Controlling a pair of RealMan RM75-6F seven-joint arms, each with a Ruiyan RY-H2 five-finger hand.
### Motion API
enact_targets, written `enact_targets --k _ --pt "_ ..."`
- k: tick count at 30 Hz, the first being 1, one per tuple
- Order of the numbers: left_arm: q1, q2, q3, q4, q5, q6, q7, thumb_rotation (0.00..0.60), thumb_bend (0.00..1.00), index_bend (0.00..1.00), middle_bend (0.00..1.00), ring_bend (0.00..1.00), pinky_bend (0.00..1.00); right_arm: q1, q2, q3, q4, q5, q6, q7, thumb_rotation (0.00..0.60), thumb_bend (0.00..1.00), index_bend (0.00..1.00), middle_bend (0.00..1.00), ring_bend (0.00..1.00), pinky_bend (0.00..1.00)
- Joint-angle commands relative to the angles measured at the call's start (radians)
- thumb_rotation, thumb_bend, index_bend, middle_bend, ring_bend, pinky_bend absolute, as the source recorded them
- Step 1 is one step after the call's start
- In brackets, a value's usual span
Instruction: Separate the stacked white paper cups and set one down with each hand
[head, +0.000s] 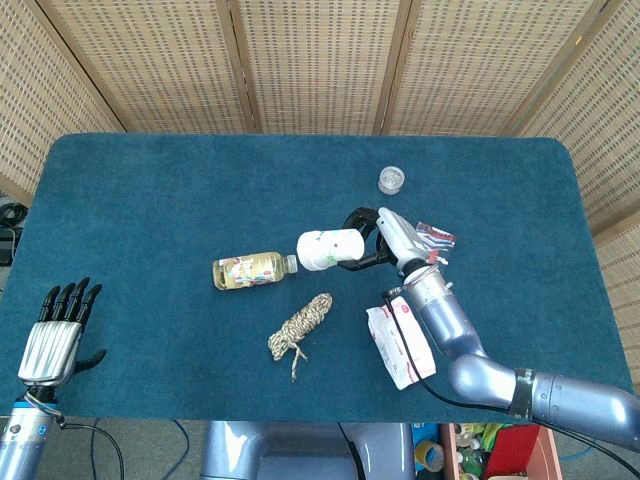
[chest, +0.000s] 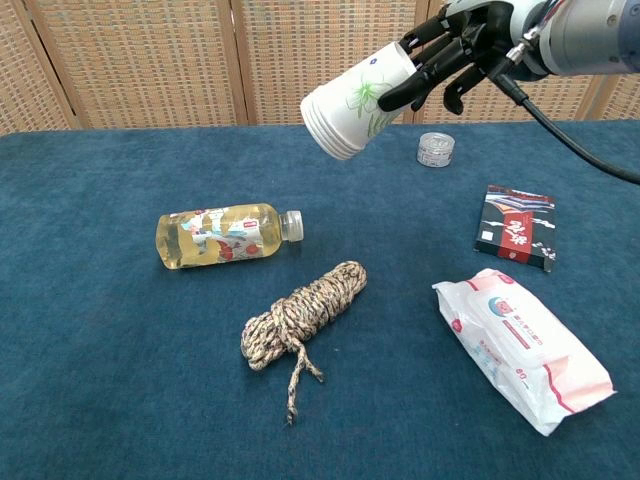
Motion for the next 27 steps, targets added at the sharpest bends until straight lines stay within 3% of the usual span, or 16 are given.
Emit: enact_targets --k 1,6,12,22,27 --pt "-0.006 0.0 -0.004 -0.004 -0.004 -0.007 0.003 0.6 0.19 0.0 0.0 0.0 0.0 0.004 0.006 0.024 -0.012 0.023 -0.018 0.049 0.6 0.27 0.73 0.64 0.52 0.76" --pt "-0.019 0.001 -0.012 -0.013 -0.009 -0.02 -0.006 0.6 0.19 0.0 0.0 0.0 0.0 0.016 0.014 0.048 -0.037 0.055 -0.038 0.107 0.6 0.27 0.73 0.64 0.52 0.76" --pt "-0.047 0.015 -0.028 -0.051 -0.012 -0.058 -0.105 0.6 0.19 0.0 0.0 0.0 0.0 0.03 0.024 0.051 -0.044 0.043 -0.041 0.139 0.6 0.27 0.73 0.64 0.52 0.76" --pt "-0.141 0.016 -0.098 -0.104 0.03 -0.119 -0.465 0.6 0.19 0.0 0.0 0.0 0.0 0.038 0.042 0.04 -0.061 0.024 -0.034 0.172 0.6 0.27 0.73 0.64 0.52 0.76" --pt "-0.203 -0.003 -0.128 -0.111 0.046 -0.166 -0.662 0.6 0.19 0.01 0.0 0.0 0.0 0.047 0.06 0.061 -0.096 0.047 -0.034 0.206 0.6 0.27 0.73 0.64 0.52 0.76"
